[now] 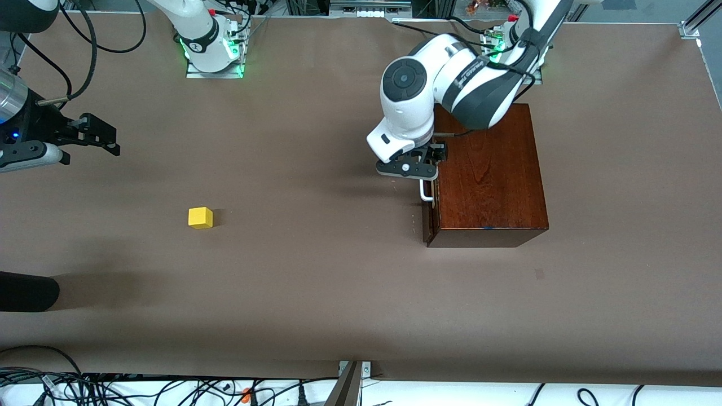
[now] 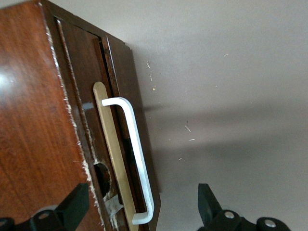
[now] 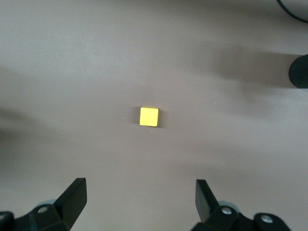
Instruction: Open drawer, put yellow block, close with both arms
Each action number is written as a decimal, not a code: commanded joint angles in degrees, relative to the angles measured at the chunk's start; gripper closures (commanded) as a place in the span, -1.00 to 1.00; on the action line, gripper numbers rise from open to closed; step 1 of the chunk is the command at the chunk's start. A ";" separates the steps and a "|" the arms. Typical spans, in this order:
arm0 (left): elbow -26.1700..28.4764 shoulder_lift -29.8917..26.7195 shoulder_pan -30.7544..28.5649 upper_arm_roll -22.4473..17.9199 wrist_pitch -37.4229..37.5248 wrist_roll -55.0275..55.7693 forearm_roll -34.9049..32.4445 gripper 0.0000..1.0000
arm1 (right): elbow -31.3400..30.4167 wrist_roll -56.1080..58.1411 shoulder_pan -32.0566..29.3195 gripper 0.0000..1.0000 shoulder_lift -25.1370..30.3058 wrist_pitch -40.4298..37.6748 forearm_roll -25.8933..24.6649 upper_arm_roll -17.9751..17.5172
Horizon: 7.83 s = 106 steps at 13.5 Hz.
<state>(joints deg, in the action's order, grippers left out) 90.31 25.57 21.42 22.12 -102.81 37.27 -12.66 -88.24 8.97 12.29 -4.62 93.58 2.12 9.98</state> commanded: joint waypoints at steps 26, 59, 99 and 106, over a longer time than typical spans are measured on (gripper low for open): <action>3.30 9.76 6.79 -0.24 -10.29 15.29 -10.64 -1.00 | -3.69 0.70 -0.34 -1.00 -8.82 9.08 0.70 -0.84; -5.85 13.90 12.68 0.03 -18.66 18.63 -6.94 -1.00 | -30.85 0.00 0.72 0.03 -23.41 55.31 3.51 -2.60; -0.04 -26.53 -15.44 -24.67 15.26 -33.65 12.39 -1.00 | 27.51 16.70 39.47 0.43 -39.93 24.11 -9.06 -14.73; -2.15 -26.62 -16.23 -24.49 17.65 -33.40 13.53 -1.00 | 27.51 15.20 41.15 0.34 -41.25 24.90 -10.02 -14.38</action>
<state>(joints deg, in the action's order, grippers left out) 89.22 -0.88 5.31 -2.25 -86.54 3.80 -0.83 -62.97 25.17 52.87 -44.18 118.58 -6.51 -4.93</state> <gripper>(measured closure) 0.000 0.445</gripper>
